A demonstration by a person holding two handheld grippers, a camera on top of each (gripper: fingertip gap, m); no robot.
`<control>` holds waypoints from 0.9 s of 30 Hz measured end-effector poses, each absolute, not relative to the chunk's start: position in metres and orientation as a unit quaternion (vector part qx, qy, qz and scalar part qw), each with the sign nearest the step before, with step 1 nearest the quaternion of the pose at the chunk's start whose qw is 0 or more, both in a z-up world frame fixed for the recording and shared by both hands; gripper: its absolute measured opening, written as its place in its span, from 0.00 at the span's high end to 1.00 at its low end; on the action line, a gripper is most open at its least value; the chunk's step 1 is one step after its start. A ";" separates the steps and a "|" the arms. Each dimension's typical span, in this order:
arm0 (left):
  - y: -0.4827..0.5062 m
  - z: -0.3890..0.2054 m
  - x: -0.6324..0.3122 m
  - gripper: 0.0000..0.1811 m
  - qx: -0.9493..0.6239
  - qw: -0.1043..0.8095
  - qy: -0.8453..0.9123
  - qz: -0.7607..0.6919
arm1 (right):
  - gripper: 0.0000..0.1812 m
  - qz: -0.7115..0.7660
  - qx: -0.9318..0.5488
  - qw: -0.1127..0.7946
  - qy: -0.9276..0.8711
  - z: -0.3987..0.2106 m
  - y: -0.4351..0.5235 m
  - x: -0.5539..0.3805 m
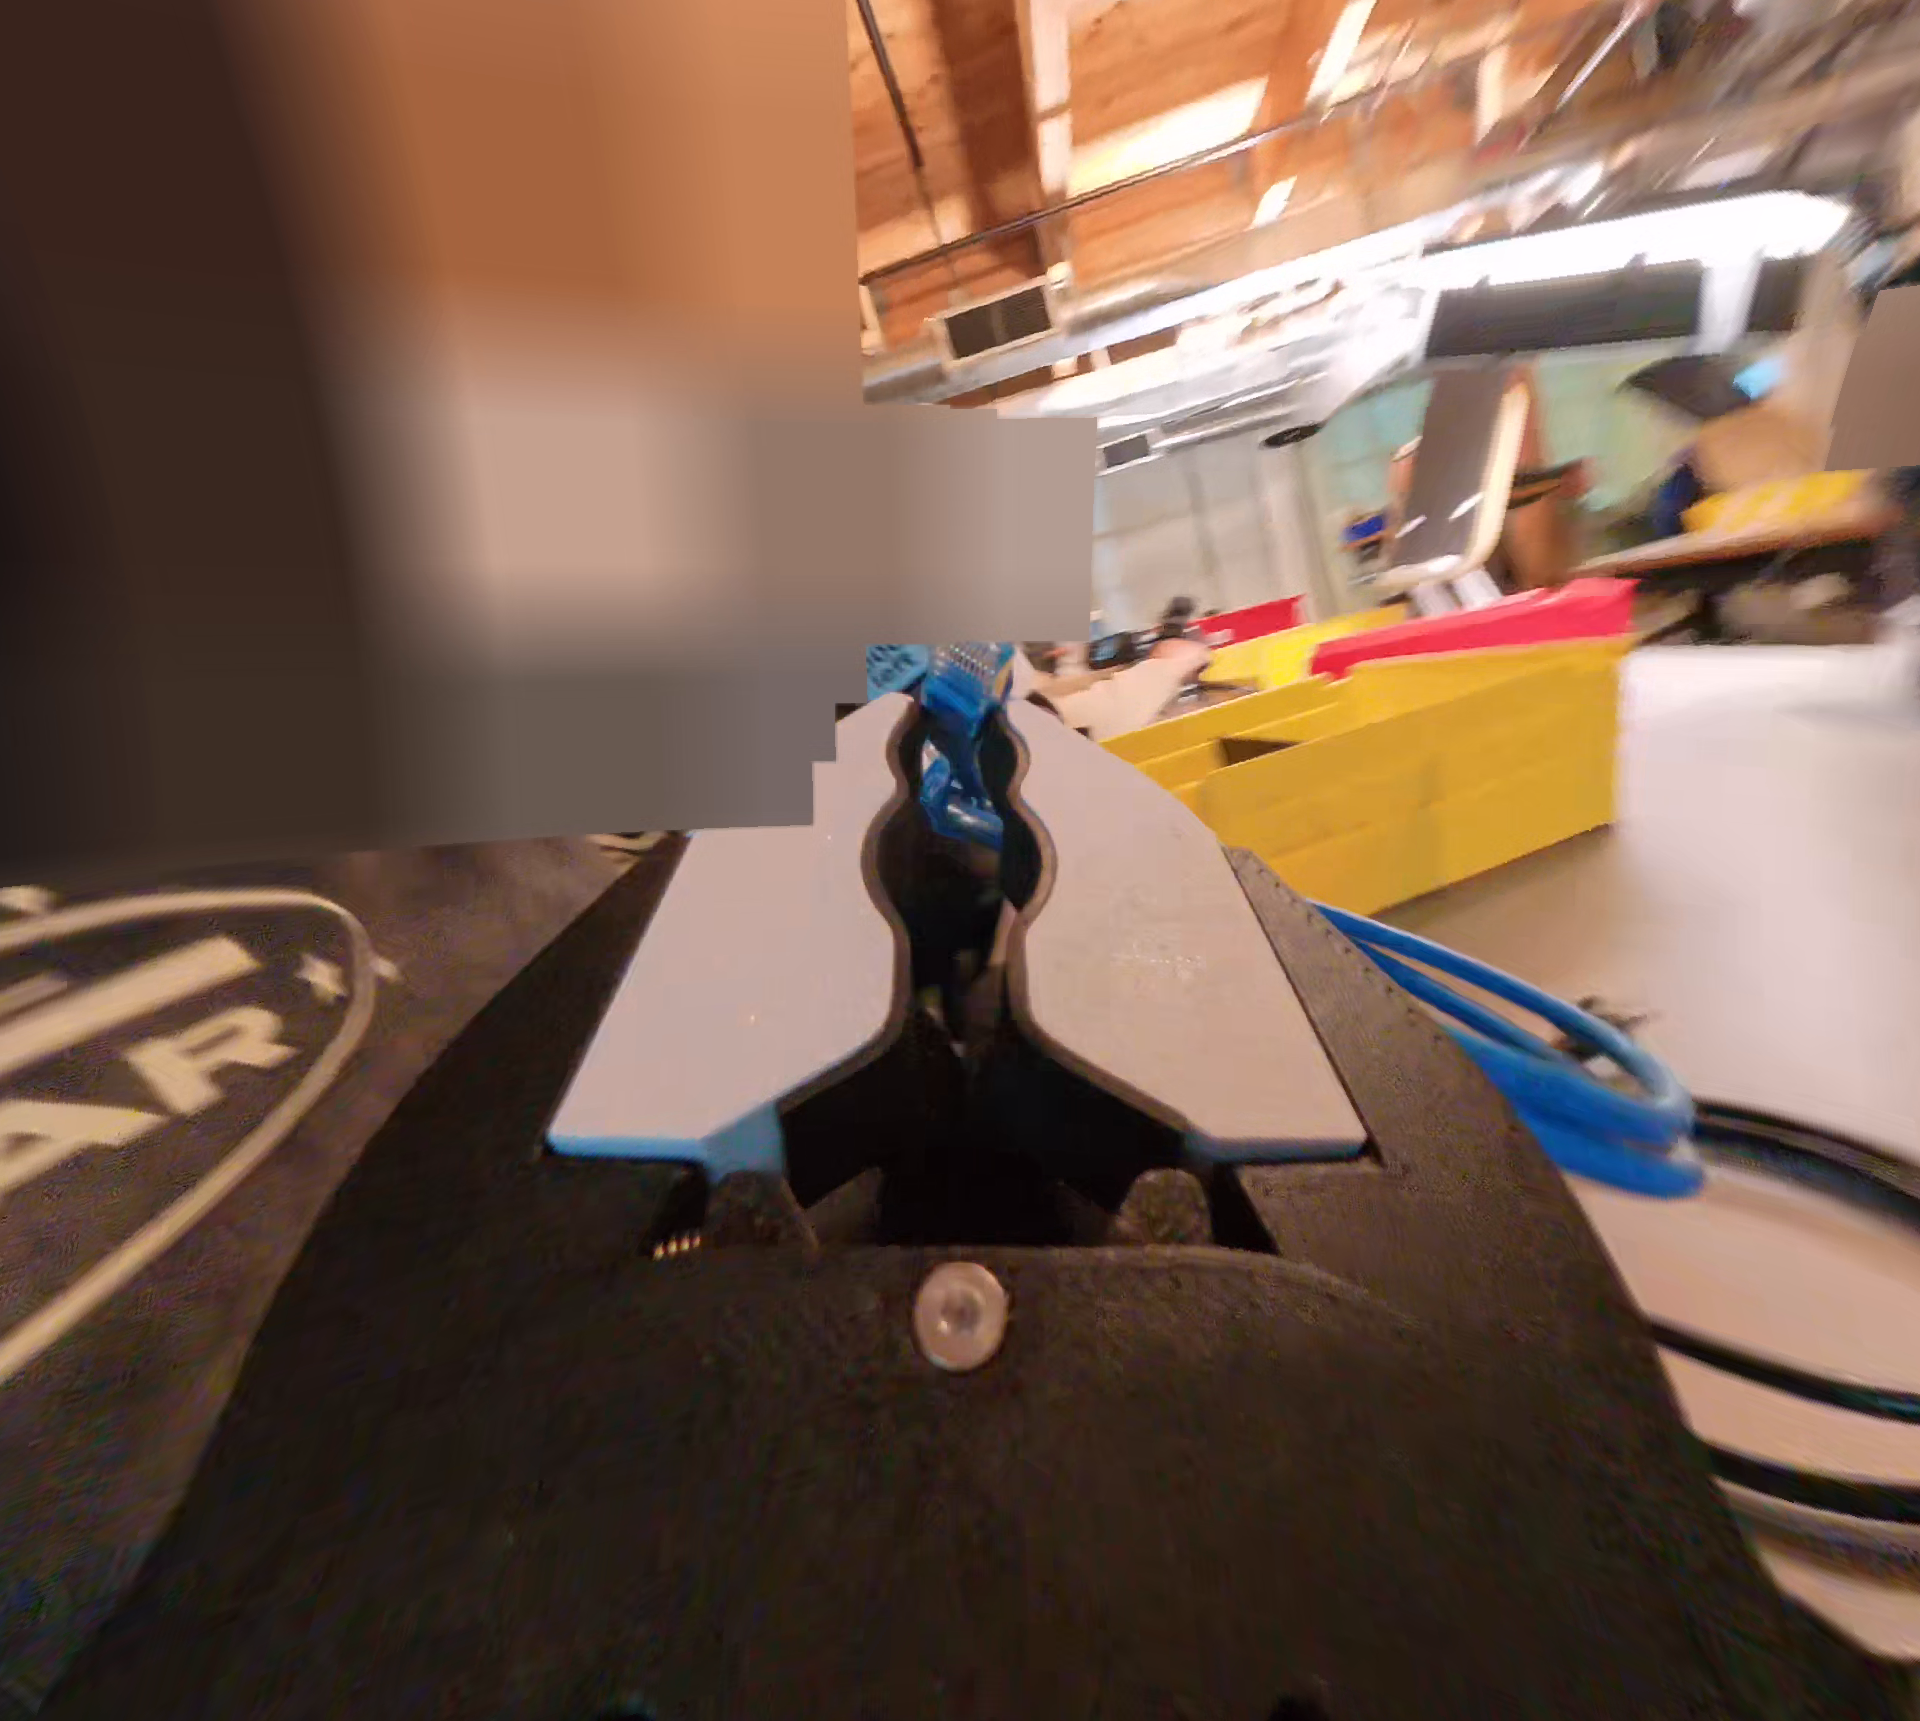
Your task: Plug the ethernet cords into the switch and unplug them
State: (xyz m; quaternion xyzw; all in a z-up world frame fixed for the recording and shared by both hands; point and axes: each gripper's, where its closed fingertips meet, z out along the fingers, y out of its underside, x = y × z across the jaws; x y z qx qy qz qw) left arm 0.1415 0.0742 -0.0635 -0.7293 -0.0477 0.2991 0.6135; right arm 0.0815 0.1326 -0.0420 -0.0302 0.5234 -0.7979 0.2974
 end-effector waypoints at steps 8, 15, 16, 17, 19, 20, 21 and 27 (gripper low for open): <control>0.109 -0.061 0.084 0.77 -0.714 0.508 -0.084 0.475 | 0.94 -0.824 -0.107 0.058 0.553 -0.046 0.127 0.088; 0.111 -0.074 0.071 0.93 -0.715 0.394 -0.022 0.577 | 0.94 -0.784 -0.158 -0.060 0.597 -0.059 0.122 0.090; 0.106 -0.074 0.069 0.93 -0.713 0.363 -0.014 0.600 | 0.96 -0.771 -0.153 -0.064 0.615 -0.063 0.119 0.087; 0.100 -0.074 0.066 0.94 -0.709 0.325 -0.005 0.626 | 0.94 -0.758 -0.146 -0.060 0.633 -0.068 0.116 0.084; 0.090 -0.075 0.062 0.94 -0.699 0.251 0.016 0.669 | 0.86 -0.738 -0.123 -0.028 0.663 -0.075 0.112 0.081; 0.087 -0.076 0.061 0.94 -0.695 0.228 0.026 0.681 | 0.83 -0.731 -0.110 -0.011 0.673 -0.076 0.110 0.080; 0.086 -0.076 0.060 0.94 -0.691 0.214 0.033 0.689 | 0.82 -0.728 -0.102 -0.002 0.678 -0.077 0.109 0.080; 0.085 -0.078 0.061 0.94 -0.680 0.175 0.064 0.709 | 0.88 -0.721 -0.054 0.063 0.688 -0.077 0.106 0.078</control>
